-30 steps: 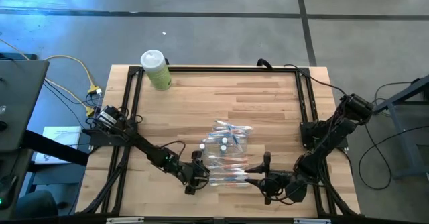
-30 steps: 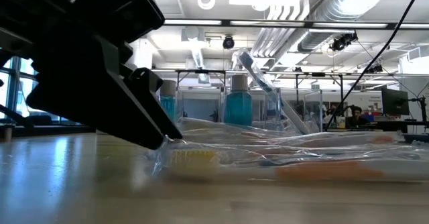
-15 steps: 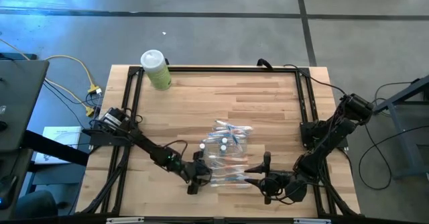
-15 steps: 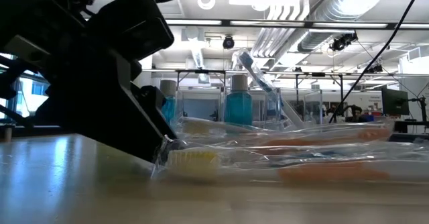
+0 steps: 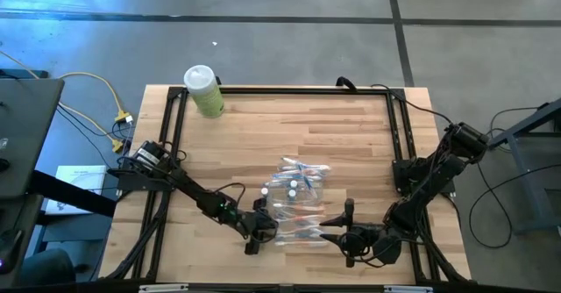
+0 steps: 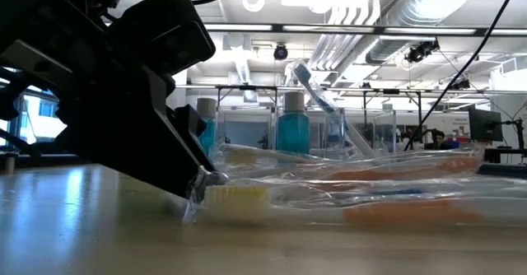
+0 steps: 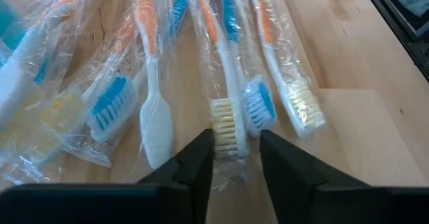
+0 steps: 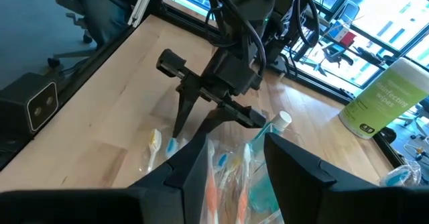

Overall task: Pick & Place toothbrushing station
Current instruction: Put the orange toothbrush into the transparent organizer

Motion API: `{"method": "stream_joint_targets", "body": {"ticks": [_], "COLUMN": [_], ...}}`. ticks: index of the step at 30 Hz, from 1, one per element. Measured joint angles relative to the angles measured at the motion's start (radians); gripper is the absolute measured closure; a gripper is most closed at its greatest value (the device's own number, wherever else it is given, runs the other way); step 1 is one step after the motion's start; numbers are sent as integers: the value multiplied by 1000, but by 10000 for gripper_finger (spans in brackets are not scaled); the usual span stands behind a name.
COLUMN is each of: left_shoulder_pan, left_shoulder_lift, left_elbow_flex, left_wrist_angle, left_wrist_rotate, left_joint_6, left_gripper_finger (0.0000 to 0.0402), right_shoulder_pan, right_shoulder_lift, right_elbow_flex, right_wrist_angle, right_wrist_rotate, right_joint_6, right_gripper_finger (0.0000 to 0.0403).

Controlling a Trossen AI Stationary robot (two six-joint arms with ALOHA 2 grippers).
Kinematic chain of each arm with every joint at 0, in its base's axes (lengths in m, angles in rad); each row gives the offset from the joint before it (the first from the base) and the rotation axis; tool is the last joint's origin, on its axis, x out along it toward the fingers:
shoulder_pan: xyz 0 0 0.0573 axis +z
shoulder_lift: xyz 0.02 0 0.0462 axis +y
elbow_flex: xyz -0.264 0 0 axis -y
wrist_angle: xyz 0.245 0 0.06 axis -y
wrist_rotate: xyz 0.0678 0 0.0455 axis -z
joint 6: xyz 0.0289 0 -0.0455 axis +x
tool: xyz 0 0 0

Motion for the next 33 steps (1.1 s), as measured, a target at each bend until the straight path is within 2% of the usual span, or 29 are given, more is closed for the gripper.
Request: {"method": "stream_joint_targets", "body": {"ticks": [6, 12, 22, 33], "left_shoulder_pan": [-5, -11, -41, -87], "left_shoulder_lift": [1, 1, -32, -94], "left_elbow_flex": [-1, -2, -2, -2], "left_wrist_angle": [11, 29, 81, 67], "left_wrist_rotate": [0, -3, -24, -257], "left_joint_6": [0, 11, 97, 187], "left_gripper_finger": [356, 394, 398, 399], "right_shoulder_pan": [0, 0, 0, 0], "right_shoulder_lift": [0, 0, 0, 0], "right_elbow_flex": [0, 0, 0, 0], "right_wrist_angle": [0, 0, 0, 0], "right_wrist_rotate": [0, -1, -2, -2], "right_joint_6": [0, 0, 0, 0], "right_gripper_finger": [263, 263, 263, 263]}}
